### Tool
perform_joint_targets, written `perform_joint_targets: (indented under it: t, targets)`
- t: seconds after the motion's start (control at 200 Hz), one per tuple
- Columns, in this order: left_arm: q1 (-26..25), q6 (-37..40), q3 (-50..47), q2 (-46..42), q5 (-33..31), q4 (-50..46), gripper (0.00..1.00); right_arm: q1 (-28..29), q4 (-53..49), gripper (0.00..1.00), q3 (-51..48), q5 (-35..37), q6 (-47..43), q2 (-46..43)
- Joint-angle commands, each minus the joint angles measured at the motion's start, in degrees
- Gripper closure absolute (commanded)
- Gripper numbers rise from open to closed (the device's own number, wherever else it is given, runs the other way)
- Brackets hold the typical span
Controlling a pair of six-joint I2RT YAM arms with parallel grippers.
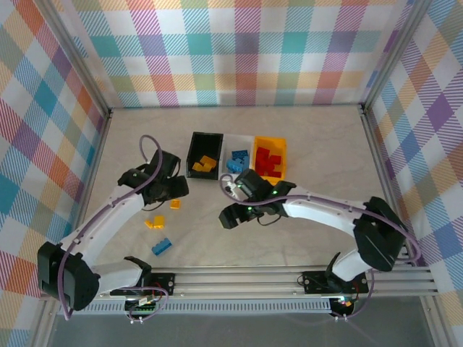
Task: Sort the legos into containers by color
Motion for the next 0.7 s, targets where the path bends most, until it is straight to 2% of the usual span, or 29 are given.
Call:
perform_joint_targets:
  t: [0.0, 0.245, 0.36, 0.695]
  targets:
    - [1.4, -1.2, -2.6, 2.1, 0.9, -0.4, 0.19, 1.5, 2.0, 0.2, 2.9, -0.9, -1.1, 1.5]
    - [4.4, 1.6, -5.3, 16.6, 5.4, 9.5, 0.2, 2.3, 1.8, 0.2, 2.5, 0.2, -0.6, 0.2]
    - [5.1, 3.2, -4.1, 22.1, 5.5, 12.1, 0.2, 2.4, 1.5, 0.2, 1.2, 0.9, -0.2, -1.3]
    - [7.2, 6.7, 0.0, 29.7, 6.5, 12.9, 0.21, 2.4, 1.3, 0.19, -0.2, 3.5, 0.0, -2.3]
